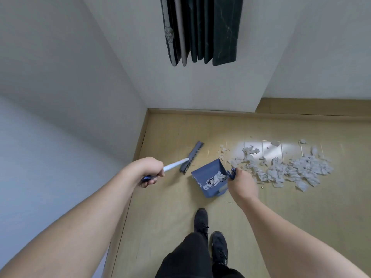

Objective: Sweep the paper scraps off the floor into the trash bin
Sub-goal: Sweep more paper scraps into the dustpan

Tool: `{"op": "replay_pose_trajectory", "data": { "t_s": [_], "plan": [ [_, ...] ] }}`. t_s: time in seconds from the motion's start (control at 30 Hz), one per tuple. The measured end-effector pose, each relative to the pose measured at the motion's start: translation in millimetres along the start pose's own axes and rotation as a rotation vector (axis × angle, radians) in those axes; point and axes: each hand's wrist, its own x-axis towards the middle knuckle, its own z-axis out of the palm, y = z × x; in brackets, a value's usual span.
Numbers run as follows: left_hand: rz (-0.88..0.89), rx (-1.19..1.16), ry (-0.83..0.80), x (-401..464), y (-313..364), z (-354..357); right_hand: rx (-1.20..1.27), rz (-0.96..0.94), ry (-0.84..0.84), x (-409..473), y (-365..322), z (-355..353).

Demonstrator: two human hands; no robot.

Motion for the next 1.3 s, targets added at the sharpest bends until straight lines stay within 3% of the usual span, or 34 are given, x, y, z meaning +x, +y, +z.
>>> {"op": "replay_pose_trajectory", "data": {
  "t_s": [0.13,0.37,0.6,0.83,1.07,1.3],
  "plan": [
    [-0.041,-0.176,0.059,37.5,14.8,-36.2,0.020,-0.010,0.064,14.8,-23.0,-14.0],
    [-0.066,-0.202,0.103,137.1,60.1,-62.8,0.063,0.010,0.169,49.7,-41.9,-34.5],
    [-0.086,-0.223,-0.087,174.9,111.4,-22.3,0.148,0.084,0.260,63.4,-30.3,-64.8],
    [-0.006,-0.190,-0.117,162.3,166.0,27.1,0.115,0.177,0.315,42.3,29.6,-95.7],
    [0.125,0.127,-0.089,110.2,185.0,98.2,0.042,0.219,0.303,27.4,111.2,-117.1],
    [0.063,0.478,-0.033,35.2,176.6,224.4,-0.031,0.119,0.208,5.2,238.4,-151.4]
  ]
}}
